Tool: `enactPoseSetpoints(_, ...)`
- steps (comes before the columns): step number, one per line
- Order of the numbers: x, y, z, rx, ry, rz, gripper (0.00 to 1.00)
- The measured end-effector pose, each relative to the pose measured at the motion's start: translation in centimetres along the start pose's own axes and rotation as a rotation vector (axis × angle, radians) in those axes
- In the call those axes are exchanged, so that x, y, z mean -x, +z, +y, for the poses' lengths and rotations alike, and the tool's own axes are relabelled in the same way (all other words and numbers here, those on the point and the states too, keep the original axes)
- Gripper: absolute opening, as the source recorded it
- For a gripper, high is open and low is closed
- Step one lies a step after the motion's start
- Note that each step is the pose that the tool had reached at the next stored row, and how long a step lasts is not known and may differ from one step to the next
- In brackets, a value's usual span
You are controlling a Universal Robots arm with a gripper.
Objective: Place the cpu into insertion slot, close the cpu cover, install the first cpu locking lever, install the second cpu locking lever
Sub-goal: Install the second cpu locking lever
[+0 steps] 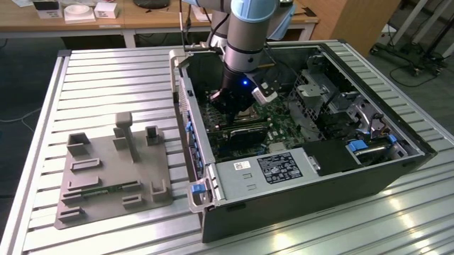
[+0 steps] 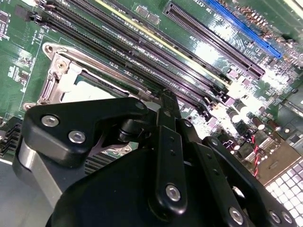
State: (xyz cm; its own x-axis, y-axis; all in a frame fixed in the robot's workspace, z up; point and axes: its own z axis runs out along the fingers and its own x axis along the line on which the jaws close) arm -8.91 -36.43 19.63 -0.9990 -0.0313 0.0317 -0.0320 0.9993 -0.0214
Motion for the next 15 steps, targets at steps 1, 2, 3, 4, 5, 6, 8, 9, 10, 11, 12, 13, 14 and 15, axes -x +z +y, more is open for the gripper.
enactPoseSetpoints(1, 0.00, -0.04, 0.00, -0.0006, 0.000, 0.0002, 0.10)
enactPoseSetpoints(2, 0.00, -0.08, 0.00, -0.0002, 0.000, 0.0000, 0.10)
enactPoseSetpoints(3, 0.00, -0.15, 0.00, 0.0000, 0.000, 0.0000, 0.10)
enactPoseSetpoints(4, 0.00, -0.21, 0.00, 0.0000, 0.000, -0.0001, 0.10)
enactPoseSetpoints(5, -0.01, -0.29, 0.00, 0.0000, 0.000, 0.0000, 0.10)
enactPoseSetpoints(6, -0.01, -0.39, -0.01, 0.0000, 0.000, 0.0000, 0.10)
enactPoseSetpoints(8, -0.02, -0.62, -0.01, 0.0000, 0.000, -0.0001, 0.10)
enactPoseSetpoints(9, -0.02, -0.73, -0.01, 0.0000, 0.000, -0.0002, 0.10)
enactPoseSetpoints(10, -0.02, -0.85, -0.02, -0.0001, 0.000, -0.0005, 0.10)
enactPoseSetpoints(11, -0.03, -0.98, -0.02, 0.0001, 0.000, -0.0010, 0.10)
enactPoseSetpoints(12, -0.03, -1.15, -0.02, 0.0003, 0.000, -0.0015, 0.10)
enactPoseSetpoints(13, -0.04, -1.32, -0.03, 0.0007, 0.000, -0.0022, 0.10)
enactPoseSetpoints(14, -0.04, -1.53, -0.03, 0.0013, 0.000, -0.0030, 0.10)
enactPoseSetpoints(15, -0.04, -1.75, -0.04, 0.0017, 0.000, -0.0039, 0.10)
